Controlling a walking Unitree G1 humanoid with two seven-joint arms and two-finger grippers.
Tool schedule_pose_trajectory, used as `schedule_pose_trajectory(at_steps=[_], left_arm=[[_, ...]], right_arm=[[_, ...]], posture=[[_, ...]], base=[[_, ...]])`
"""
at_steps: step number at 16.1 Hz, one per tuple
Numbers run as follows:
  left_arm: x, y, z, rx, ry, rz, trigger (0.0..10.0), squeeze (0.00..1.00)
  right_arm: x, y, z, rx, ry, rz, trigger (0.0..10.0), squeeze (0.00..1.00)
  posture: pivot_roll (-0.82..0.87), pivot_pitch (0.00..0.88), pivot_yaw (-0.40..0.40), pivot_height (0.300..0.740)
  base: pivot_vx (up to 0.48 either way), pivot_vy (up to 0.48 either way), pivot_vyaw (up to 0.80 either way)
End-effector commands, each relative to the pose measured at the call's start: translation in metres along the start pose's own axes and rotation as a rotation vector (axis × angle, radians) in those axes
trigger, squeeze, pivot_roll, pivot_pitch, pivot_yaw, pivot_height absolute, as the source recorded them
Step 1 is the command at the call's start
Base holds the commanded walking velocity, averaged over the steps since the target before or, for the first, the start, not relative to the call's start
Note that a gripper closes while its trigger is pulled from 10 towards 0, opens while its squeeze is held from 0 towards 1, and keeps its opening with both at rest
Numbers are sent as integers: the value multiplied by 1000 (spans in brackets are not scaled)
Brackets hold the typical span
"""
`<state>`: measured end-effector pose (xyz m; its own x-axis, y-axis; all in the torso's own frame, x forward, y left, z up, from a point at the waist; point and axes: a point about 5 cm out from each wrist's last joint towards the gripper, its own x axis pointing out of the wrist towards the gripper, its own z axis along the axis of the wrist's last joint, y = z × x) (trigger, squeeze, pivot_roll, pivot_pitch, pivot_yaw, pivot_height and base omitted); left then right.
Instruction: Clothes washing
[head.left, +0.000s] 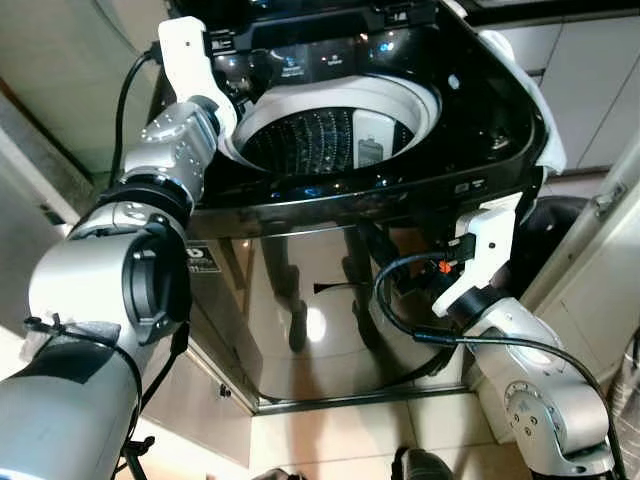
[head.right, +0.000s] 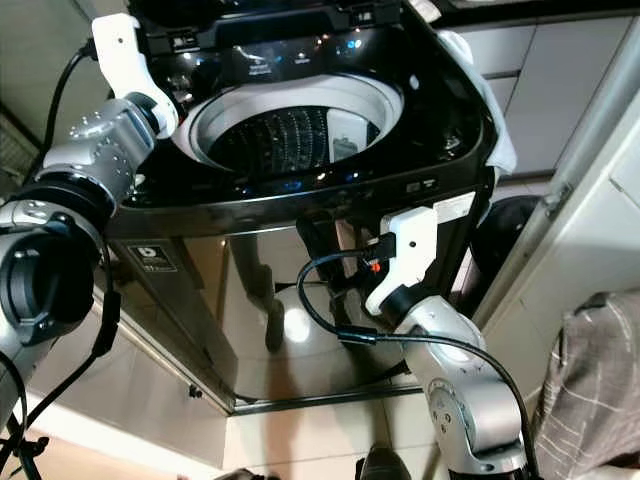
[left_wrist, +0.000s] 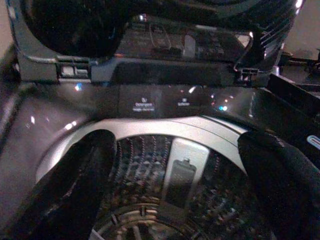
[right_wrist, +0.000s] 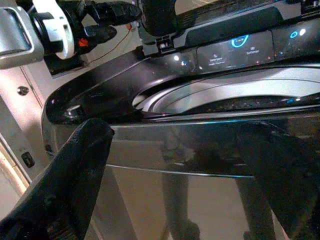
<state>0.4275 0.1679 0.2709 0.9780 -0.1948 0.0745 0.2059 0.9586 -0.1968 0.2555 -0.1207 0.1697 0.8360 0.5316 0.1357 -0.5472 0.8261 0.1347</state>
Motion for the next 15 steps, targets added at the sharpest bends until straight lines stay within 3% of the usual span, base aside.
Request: schedule_pose_trajectory(at_steps=[1,2,3,4,5,6,7,8,9,11,12,13,14,15], left_arm=[[0,1,24,81,-76,-10,10000,0],[0,-1,29,301,-101,-10,10000,0],[-1,-7,32,435,-152,-60,10000,0],[-9,-18,33,535,-276,-209,10000,0],[-24,-22,26,537,-376,-252,10000,0],[-49,-27,6,537,-412,-278,10000,0],[-73,-30,-15,551,-402,-273,10000,0],[-96,-35,-33,500,-375,-256,10000,0],[-130,-51,-55,431,-315,-262,10000,0],[-149,-59,-86,383,-205,-280,10000,0],[-154,-42,-116,285,-50,-236,10000,0],[-153,-27,-129,322,14,-174,10000,0],[-150,-21,-134,362,44,-131,10000,0],[-148,-29,-128,353,20,-130,10000,0]], right_arm=[[5,-1,1,-12,-17,7,10000,0],[6,-4,0,-17,-17,-2,10000,0],[8,-8,0,-21,-19,-17,10000,0],[12,-14,-2,-23,-29,-60,10000,0],[15,-22,-1,-64,-60,-138,10000,0],[16,-30,3,-114,-108,-223,10000,0],[14,-30,8,-141,-136,-239,10000,0],[11,-29,10,-152,-148,-240,10000,0],[5,-39,3,-148,-127,-259,10000,0],[10,-40,-2,-160,-112,-245,10000,0],[15,-43,-13,-150,-80,-262,10000,0],[17,-53,-25,-94,-36,-350,10000,0],[17,-59,-32,-101,4,-391,10000,0],[17,-61,-37,-145,34,-390,10000,0]], posture=[[-282,0,116,740],[-277,0,110,740],[-264,0,101,740],[-237,0,92,740],[-209,0,81,740],[-182,0,71,740],[-154,0,52,740],[-139,0,44,740],[-104,0,15,740],[-87,0,-10,740],[-82,0,-10,740],[-85,0,-11,740],[-91,0,-10,740],[-98,0,-11,740]], base=[[0,0,0],[0,0,0],[0,0,0],[0,0,0],[0,0,0],[0,0,0],[0,0,0],[0,0,0],[0,0,0],[0,0,0],[0,0,0],[0,0,0],[0,0,0],[0,0,0]])
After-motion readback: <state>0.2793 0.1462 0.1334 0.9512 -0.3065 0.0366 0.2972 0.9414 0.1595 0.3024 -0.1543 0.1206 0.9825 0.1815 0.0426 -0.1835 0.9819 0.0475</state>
